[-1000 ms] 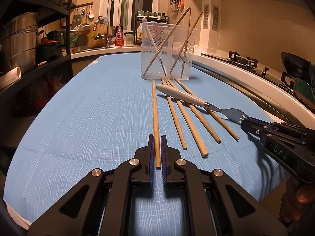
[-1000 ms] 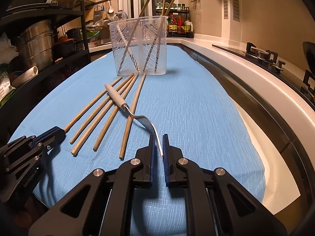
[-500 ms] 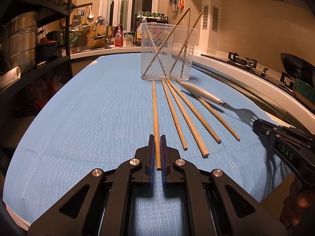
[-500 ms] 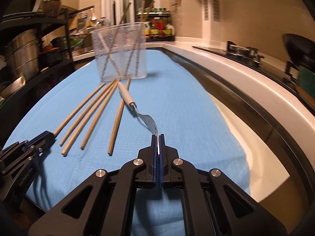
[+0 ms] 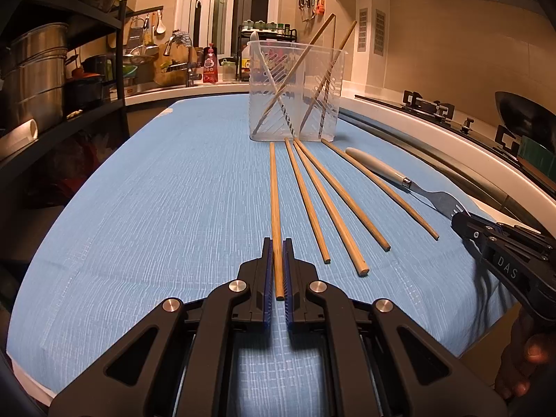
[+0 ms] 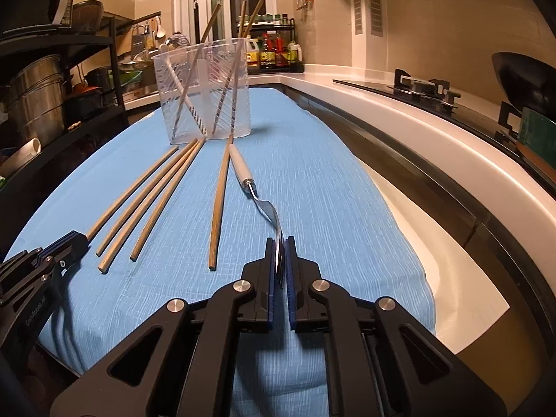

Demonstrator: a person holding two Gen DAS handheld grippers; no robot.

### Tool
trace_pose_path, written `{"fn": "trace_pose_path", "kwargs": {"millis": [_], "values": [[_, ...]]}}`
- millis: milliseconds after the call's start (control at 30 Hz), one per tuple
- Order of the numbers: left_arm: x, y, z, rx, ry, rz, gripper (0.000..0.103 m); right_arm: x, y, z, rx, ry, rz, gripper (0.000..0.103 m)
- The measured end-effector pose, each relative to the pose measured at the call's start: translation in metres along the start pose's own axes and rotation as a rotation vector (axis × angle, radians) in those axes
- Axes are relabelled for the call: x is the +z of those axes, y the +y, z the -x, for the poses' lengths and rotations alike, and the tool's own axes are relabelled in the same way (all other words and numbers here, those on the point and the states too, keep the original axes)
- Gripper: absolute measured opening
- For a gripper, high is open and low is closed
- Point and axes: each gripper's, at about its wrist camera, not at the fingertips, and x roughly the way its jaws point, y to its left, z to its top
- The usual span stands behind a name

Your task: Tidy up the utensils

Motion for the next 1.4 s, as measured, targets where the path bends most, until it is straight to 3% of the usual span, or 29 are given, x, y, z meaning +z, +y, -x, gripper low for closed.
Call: {"fn": "trace_pose_path", "kwargs": {"millis": [567,967,1100,1167,1233,1400], "values": [[0.0,0.004,0.004,0.001,0.022,0.014,0.005,0.01,0.0,0.015,-0.014,-0.018,0.047,0.002],[0.024,0.0,0.049,-0.006,-0.086,-0.003,0.005,0.035,0.002,0.064,-0.066,-0.103,0.088,0.002],[0.032,-0.001,0.061,-0.014,-0.117,-0.007,0.005,0.038,-0.005,0.066,-0.021,-0.101,0.059,0.002],[0.032,0.0,0.063,-0.015,-0.12,-0.008,0.005,0.033,-0.012,0.061,0.003,-0.098,0.037,0.006],[0.03,0.001,0.063,-0.017,-0.114,-0.005,0.005,0.026,-0.014,0.056,0.033,-0.094,0.047,0.04],[0.018,0.003,0.055,-0.02,-0.078,0.006,0.005,0.014,-0.012,0.035,0.061,-0.042,0.082,0.042]]}}
